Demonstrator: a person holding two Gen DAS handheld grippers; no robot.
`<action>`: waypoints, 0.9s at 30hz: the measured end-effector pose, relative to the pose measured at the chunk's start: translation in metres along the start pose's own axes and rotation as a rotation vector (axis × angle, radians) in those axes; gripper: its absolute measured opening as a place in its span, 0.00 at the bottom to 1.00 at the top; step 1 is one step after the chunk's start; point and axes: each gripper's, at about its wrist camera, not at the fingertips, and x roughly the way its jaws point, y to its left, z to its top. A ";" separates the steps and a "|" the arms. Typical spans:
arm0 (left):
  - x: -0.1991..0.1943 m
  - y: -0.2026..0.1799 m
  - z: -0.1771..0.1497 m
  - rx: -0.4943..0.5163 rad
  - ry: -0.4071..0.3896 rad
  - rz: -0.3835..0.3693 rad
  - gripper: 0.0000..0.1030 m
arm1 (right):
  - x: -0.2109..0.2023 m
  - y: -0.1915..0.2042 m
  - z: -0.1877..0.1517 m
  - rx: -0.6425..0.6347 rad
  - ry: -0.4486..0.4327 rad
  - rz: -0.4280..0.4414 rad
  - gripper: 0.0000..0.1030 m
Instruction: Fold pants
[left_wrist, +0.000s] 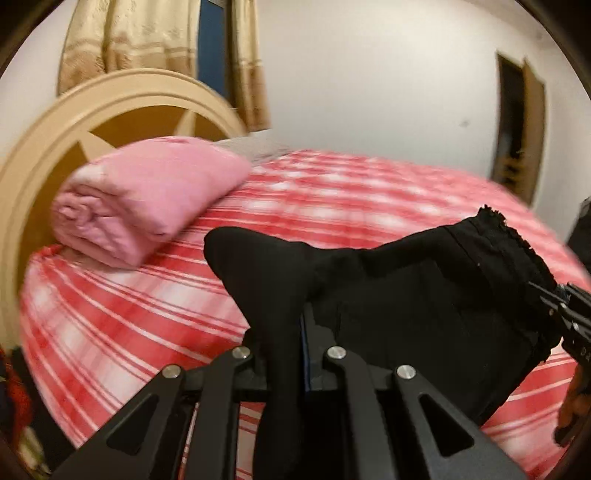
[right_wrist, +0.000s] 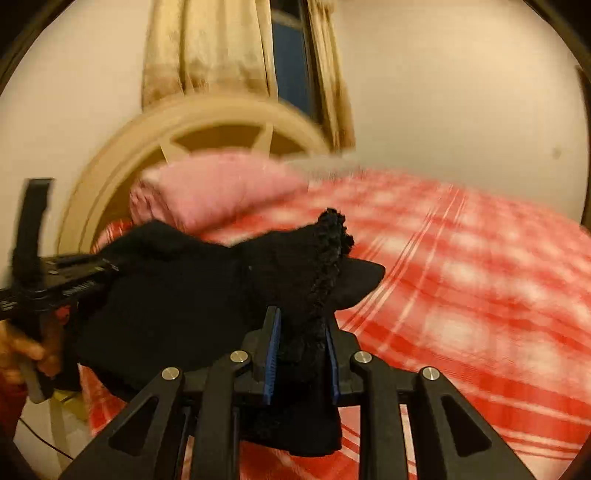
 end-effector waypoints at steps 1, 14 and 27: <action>0.014 0.006 -0.005 -0.003 0.028 0.025 0.14 | 0.024 0.004 -0.006 -0.007 0.057 -0.005 0.22; 0.040 0.100 -0.065 -0.217 0.152 0.190 0.99 | 0.031 -0.018 -0.027 0.073 0.094 -0.093 0.49; 0.006 0.045 -0.049 -0.209 0.081 0.085 0.98 | 0.000 0.057 -0.023 -0.063 0.065 -0.033 0.34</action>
